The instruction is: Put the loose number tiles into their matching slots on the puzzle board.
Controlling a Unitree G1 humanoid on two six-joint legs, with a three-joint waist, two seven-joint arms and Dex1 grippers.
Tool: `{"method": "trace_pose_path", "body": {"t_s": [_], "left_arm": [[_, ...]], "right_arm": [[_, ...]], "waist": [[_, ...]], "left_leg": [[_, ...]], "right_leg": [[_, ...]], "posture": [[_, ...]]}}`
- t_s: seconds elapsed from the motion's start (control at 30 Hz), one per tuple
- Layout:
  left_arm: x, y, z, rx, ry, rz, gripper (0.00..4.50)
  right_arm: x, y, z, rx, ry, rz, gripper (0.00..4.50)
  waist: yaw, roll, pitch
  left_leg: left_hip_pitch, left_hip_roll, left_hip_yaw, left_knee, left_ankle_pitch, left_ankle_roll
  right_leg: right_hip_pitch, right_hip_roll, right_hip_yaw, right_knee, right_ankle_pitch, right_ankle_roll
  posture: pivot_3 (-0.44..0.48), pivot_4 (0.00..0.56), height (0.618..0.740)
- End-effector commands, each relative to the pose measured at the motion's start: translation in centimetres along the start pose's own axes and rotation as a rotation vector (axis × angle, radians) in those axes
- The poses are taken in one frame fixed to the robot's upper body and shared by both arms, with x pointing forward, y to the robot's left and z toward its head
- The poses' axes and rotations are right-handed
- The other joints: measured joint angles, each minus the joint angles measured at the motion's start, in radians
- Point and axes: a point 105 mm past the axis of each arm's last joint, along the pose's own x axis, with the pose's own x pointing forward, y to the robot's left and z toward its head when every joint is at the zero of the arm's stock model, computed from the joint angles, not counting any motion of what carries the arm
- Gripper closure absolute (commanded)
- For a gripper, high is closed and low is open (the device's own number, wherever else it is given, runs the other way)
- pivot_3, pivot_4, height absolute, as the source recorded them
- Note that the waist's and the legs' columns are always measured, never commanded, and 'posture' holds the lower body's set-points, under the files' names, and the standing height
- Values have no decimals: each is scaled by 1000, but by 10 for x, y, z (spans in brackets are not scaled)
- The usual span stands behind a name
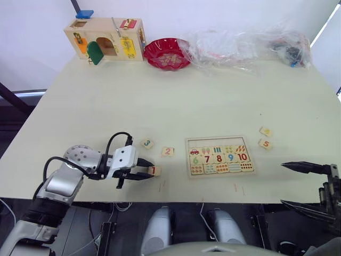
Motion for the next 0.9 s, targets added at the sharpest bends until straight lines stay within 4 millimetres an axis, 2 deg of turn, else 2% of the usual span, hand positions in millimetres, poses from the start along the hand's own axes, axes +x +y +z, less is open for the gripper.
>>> {"method": "trace_pose_path", "body": {"t_s": [0.03, 0.17, 0.3, 0.4, 0.53, 0.63, 0.7, 0.9], "left_arm": [[-9, 7, 13, 41, 1, 18, 3439], [-18, 17, 27, 98, 6, 60, 3439], [-21, 29, 58, 122, 7, 57, 3439], [-14, 37, 85, 128, 0, 49, 3439], [-4, 53, 106, 149, 83, 127, 3439], [7, 62, 124, 91, 100, 133, 3439], [17, 69, 131, 93, 121, 147, 3439], [38, 61, 140, 145, 148, 98, 3439]], "right_arm": [[0, 1, 7, -46, -9, -4, 0], [-1, 1, 8, -48, -15, -23, 0], [-5, -1, 9, -55, -25, -64, 0], [-9, -2, 10, -54, -36, -98, 0], [-15, -3, 11, -45, -46, -142, 0], [-24, -4, 20, -68, -86, -196, 0], [-31, -2, 23, -88, -87, -205, 0], [-41, -5, 23, -115, -67, -210, 0]], "waist": [[0, 0, 0], [0, 0, 0], [1, 0, 0], [3, -1, 0], [0, -1, 0], [0, -1, 0], [1, -1, 0], [-4, -1, 1]], "left_leg": [[0, 0, 0, 0, 0, 0], [0, 0, 0, 0, 0, 0], [-1, 0, 0, 0, 0, 0], [-2, -1, 0, 1, 0, 0], [-1, -5, 0, 1, 0, 0], [-1, -6, 0, 1, 0, 0], [-1, -6, 0, 1, 0, 0], [-1, -7, -3, 1, 0, 0]], "right_leg": [[0, 0, 0, 0, 0, 0], [0, 0, 0, 0, 0, 0], [0, 0, -1, 0, 0, 0], [0, 1, -2, 0, 0, 1], [1, 1, -1, 0, 1, 4], [1, 3, -1, 1, 1, 5], [1, 3, 0, 2, 1, 5], [1, 3, 1, 2, 0, 6]], "posture": [[0, 150, 740], [0, 150, 740], [0, 150, 740], [0, 150, 740], [0, 150, 740], [0, 150, 740], [0, 150, 740], [0, 150, 740]]}}
